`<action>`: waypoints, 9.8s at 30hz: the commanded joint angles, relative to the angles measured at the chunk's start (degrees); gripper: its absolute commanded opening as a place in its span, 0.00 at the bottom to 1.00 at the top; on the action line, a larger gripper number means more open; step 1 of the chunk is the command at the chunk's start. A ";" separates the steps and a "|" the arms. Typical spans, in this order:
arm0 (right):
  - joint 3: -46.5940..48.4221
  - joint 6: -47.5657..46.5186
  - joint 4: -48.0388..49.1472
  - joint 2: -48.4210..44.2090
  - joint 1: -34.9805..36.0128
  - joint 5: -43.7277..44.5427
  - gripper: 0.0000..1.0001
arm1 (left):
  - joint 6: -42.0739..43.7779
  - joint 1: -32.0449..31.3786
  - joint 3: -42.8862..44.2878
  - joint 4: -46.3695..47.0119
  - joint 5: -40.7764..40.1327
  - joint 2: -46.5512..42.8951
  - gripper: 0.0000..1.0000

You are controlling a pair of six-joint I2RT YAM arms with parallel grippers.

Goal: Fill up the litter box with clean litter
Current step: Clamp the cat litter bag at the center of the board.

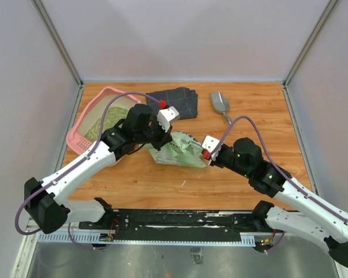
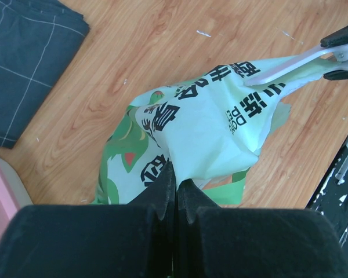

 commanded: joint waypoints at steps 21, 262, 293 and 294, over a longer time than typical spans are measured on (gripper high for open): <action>-0.23 -2.30 -0.60 4.41 0.87 2.31 0.01 | 2.63 0.09 1.55 8.01 3.89 -4.02 0.24; -30.66 -16.38 46.86 -2.08 3.61 7.97 0.01 | 31.24 -23.22 -17.53 16.56 -30.69 -9.56 0.31; -17.17 -23.26 27.26 -5.36 2.81 -6.04 0.01 | 16.52 -18.11 -5.17 9.67 -18.63 -8.53 0.00; -17.01 -23.35 27.16 -5.04 2.86 -6.26 0.01 | 16.48 -18.01 -5.06 9.63 -18.61 -8.29 0.00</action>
